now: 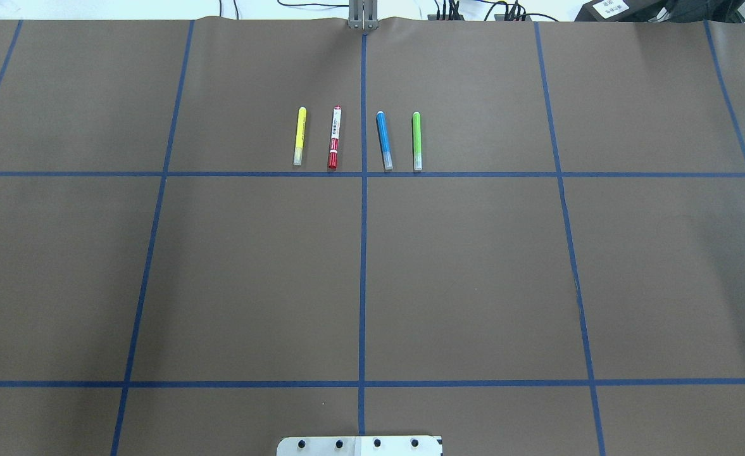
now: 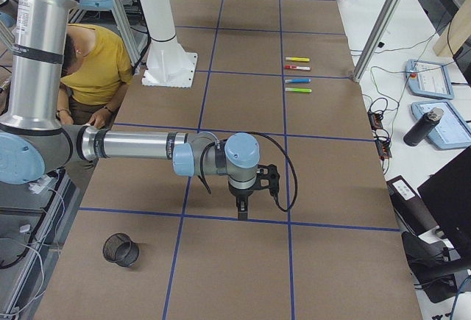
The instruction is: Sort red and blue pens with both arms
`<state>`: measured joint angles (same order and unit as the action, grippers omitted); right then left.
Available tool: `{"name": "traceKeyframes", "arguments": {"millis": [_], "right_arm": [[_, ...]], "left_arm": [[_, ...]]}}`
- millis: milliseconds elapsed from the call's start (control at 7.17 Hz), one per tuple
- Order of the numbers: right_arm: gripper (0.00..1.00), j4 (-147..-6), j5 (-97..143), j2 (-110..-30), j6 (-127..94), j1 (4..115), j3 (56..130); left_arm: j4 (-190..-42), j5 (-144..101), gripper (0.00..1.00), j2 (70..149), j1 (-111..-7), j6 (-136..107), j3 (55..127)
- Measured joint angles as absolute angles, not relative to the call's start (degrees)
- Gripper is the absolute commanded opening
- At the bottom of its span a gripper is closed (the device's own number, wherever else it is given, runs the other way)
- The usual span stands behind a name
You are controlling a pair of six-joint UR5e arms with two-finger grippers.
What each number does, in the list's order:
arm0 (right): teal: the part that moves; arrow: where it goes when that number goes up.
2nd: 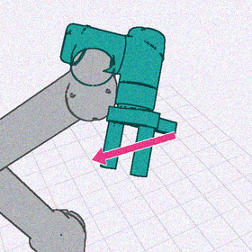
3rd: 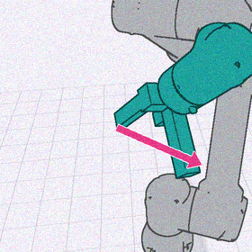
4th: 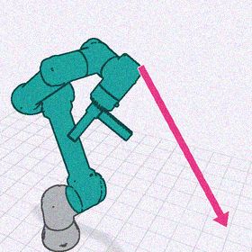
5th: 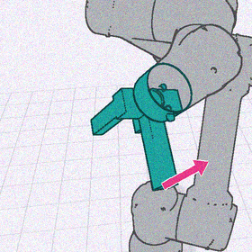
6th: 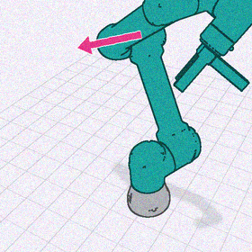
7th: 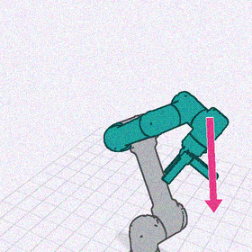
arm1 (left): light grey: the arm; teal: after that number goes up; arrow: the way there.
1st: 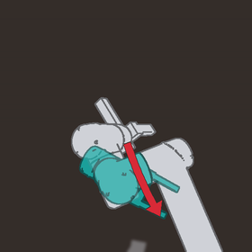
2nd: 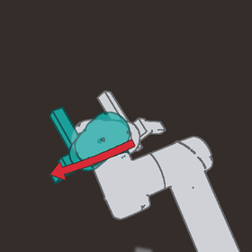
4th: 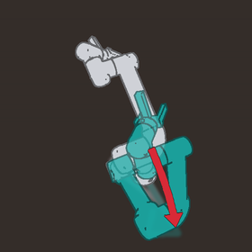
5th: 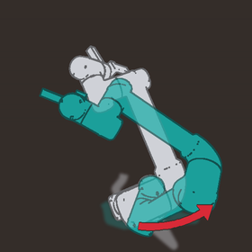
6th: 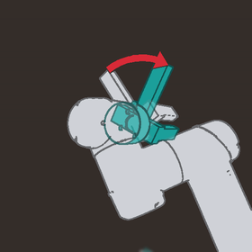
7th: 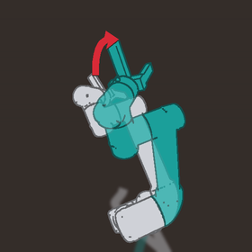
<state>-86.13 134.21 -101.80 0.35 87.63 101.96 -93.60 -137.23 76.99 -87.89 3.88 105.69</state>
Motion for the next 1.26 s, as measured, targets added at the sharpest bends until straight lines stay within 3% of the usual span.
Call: {"name": "traceKeyframes", "arguments": {"millis": [1256], "right_arm": [[1.00, -81.34, 136.63, -101.68, -0.16, 87.45, 104.81]], "left_arm": [[-93.90, -137.36, 1.00, 79.80, -87.80, 3.66, 106.23]]}}
